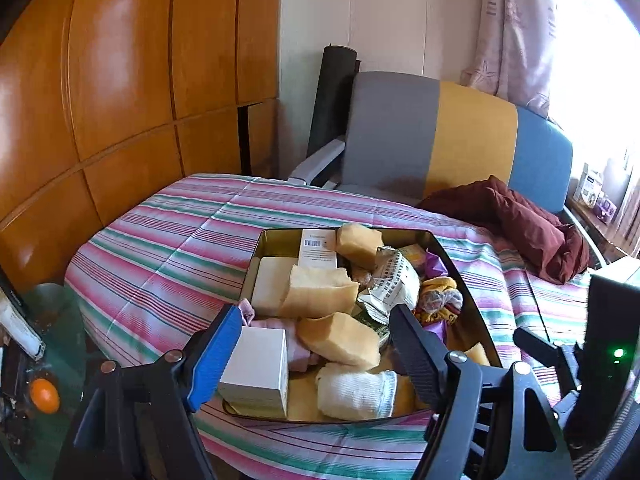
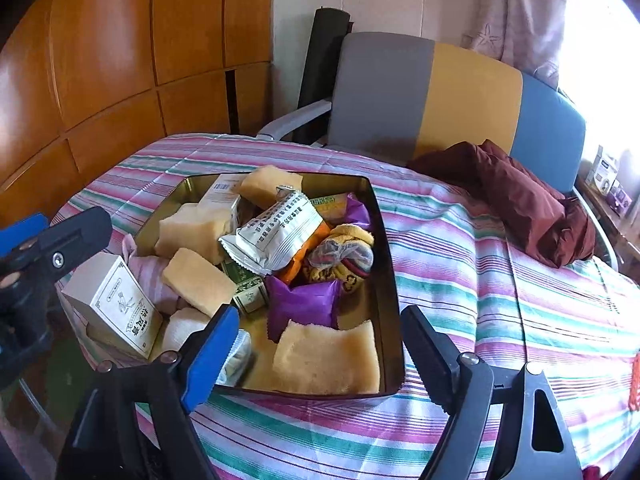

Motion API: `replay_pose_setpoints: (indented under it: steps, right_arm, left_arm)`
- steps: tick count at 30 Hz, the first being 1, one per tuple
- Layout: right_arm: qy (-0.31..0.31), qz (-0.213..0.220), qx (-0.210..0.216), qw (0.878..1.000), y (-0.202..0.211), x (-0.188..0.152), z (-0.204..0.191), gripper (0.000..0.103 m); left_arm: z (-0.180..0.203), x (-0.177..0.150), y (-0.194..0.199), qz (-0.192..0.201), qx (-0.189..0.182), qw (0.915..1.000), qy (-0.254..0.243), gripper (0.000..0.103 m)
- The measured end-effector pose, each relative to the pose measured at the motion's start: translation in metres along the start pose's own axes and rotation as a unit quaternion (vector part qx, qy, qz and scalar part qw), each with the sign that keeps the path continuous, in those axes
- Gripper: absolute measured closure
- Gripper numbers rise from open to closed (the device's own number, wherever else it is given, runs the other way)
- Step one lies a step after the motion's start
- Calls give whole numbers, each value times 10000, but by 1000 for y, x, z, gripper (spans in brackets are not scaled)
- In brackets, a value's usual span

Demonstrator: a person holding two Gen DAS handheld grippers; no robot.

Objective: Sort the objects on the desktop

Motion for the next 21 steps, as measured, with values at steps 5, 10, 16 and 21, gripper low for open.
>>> replay_pose_setpoints:
  steps: [5, 10, 16, 21]
  right_arm:
    - [50, -40, 51, 10000, -7, 3, -4, 20]
    - [78, -70, 93, 9999, -13, 6, -7, 19]
    - [116, -98, 124, 9998, -20, 10, -10, 19]
    - [164, -131, 141, 9997, -23, 11, -13, 19]
  left_arm:
    - [1, 1, -1, -32, -188, 9997, 133, 26]
    - [1, 1, -8, -110, -163, 9997, 160, 32]
    - [-1, -1, -16, -230, -131, 9995, 182, 37]
    - [-3, 0, -19, -251, -118, 9995, 175, 37]
Point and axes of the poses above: each gripper's, at about its wrist camera, not at the fingertips, and y roughly against the way its jaws point, z to its right, x to its top, the point moved 9 cm from there along -y, roughly the way its jaws point, and after that the axes turned 10 degrees about x, right-handed, at the moved point
